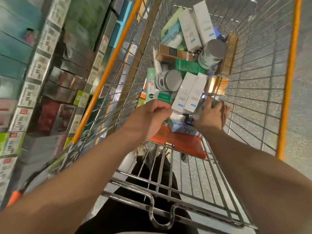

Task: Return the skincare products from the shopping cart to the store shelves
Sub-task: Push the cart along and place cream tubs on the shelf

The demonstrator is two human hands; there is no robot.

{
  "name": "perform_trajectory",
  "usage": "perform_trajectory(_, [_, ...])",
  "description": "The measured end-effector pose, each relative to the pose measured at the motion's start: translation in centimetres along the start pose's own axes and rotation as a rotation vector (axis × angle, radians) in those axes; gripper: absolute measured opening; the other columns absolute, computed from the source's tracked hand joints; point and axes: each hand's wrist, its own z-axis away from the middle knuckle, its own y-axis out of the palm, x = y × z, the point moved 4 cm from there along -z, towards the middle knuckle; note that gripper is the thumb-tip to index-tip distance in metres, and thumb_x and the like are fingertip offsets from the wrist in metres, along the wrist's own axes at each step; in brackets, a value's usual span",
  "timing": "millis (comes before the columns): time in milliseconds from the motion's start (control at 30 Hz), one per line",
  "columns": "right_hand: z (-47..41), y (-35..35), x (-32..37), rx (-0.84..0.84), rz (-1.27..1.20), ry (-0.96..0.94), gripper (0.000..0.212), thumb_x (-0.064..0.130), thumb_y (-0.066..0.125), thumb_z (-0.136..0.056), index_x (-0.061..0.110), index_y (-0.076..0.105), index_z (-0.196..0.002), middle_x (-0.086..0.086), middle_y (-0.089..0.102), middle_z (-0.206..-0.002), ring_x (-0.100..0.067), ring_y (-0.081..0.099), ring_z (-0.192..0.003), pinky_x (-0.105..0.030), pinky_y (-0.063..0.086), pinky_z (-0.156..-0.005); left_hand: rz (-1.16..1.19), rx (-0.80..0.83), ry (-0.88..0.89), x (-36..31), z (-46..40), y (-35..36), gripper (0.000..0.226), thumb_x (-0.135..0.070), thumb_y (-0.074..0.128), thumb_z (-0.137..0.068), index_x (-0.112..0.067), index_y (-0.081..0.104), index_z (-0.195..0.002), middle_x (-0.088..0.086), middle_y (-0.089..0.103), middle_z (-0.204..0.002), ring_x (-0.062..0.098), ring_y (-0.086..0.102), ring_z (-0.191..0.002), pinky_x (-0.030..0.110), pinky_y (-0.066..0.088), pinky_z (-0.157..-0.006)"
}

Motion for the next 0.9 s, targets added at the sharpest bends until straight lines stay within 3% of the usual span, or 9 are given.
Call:
perform_trajectory(133, [2.5,-1.4,-0.3,-0.021,-0.290,0.062,0.116,0.017,0.088,-0.069,0.018,0.012,-0.157,-0.028,0.025,-0.147,-0.050,0.034,-0.139,-0.058,0.028,-0.122,0.014,0.021,-0.012,-0.7,0.8,0.3,0.037,-0.061,0.058,-0.085,-0.047,0.065,-0.118,-0.014,0.069,-0.113,0.011,0.066,-0.109,0.041,0.052,-0.102])
perform_trajectory(200, [4.2,-2.8,-0.4,-0.061,-0.352,0.084,0.112,0.018,0.083,-0.074,0.022,0.010,-0.160,-0.026,0.024,-0.146,-0.047,0.033,-0.135,-0.054,0.040,-0.112,0.088,0.058,-0.031,-1.3,1.5,0.6,0.030,-0.052,0.060,-0.095,-0.041,0.066,-0.122,-0.012,0.071,-0.114,0.010,0.068,-0.107,0.040,0.054,-0.101])
perform_trajectory(300, [7.1,-5.1,0.1,-0.179,-0.354,0.104,0.105,0.035,0.079,-0.074,0.023,0.019,-0.160,-0.025,0.035,-0.136,-0.046,0.040,-0.122,-0.054,0.039,-0.105,0.206,0.067,-0.045,-2.1,2.6,1.0,0.024,-0.042,0.061,-0.099,-0.032,0.066,-0.121,-0.004,0.072,-0.118,0.016,0.069,-0.109,0.041,0.054,-0.102])
perform_trajectory(433, [10.5,-9.2,1.7,-0.346,-0.492,0.068,0.117,0.049,0.082,-0.058,0.016,0.031,-0.158,-0.026,0.044,-0.127,-0.045,0.045,-0.113,-0.056,0.041,-0.100,0.393,0.029,-0.019,-3.1,3.9,1.1,0.021,-0.035,0.057,-0.103,-0.028,0.065,-0.121,-0.004,0.068,-0.118,0.015,0.065,-0.109,0.037,0.053,-0.095])
perform_trajectory(500, [11.9,-11.4,2.6,-0.359,-0.593,-0.009,0.130,0.053,0.090,-0.055,0.018,0.023,-0.161,-0.024,0.041,-0.129,-0.040,0.040,-0.118,-0.050,0.041,-0.101,0.458,-0.006,-0.015,-3.5,4.7,0.8,0.023,-0.040,0.054,-0.104,-0.035,0.064,-0.124,-0.009,0.064,-0.118,0.008,0.061,-0.103,0.035,0.052,-0.090])
perform_trajectory(600, [14.3,-15.3,4.2,-0.330,-0.766,-0.152,0.135,0.041,0.093,-0.060,0.025,0.010,-0.164,-0.017,0.029,-0.143,-0.031,0.025,-0.131,-0.041,0.032,-0.105,0.542,-0.037,-0.033,-3.9,6.4,0.3,0.015,-0.050,0.051,-0.103,-0.051,0.061,-0.114,-0.020,0.058,-0.120,0.004,0.056,-0.104,0.035,0.051,-0.078])
perform_trajectory(700, [17.4,-20.1,6.2,-0.365,-0.847,-0.347,0.134,0.044,0.090,-0.063,0.031,0.003,-0.164,-0.010,0.025,-0.150,-0.024,0.020,-0.140,-0.037,0.033,-0.107,0.676,-0.028,-0.024,-4.4,8.6,-0.5,0.032,-0.059,0.051,-0.100,-0.049,0.060,-0.128,-0.016,0.066,-0.119,0.016,0.065,-0.106,0.043,0.058,-0.075])
perform_trajectory(800, [20.1,-24.0,8.1,-0.391,-0.844,-0.532,0.133,0.057,0.081,-0.060,0.039,-0.003,-0.162,-0.001,0.025,-0.150,-0.021,0.021,-0.143,-0.036,0.037,-0.104,0.900,-0.009,0.030,-4.4,10.6,-1.8,0.047,-0.062,0.053,-0.097,-0.034,0.065,-0.133,0.001,0.071,-0.127,0.034,0.066,-0.118,0.060,0.059,-0.087])
perform_trajectory(900, [22.4,-26.8,10.0,-0.351,-0.838,-0.729,0.133,0.050,0.084,-0.061,0.054,-0.009,-0.156,0.022,0.016,-0.141,-0.011,0.016,-0.143,-0.043,0.038,-0.113,1.050,0.006,0.166,-4.8,12.8,-3.8,0.056,-0.067,0.049,-0.097,-0.026,0.073,-0.125,0.009,0.072,-0.127,0.033,0.066,-0.122,0.058,0.047,-0.108])
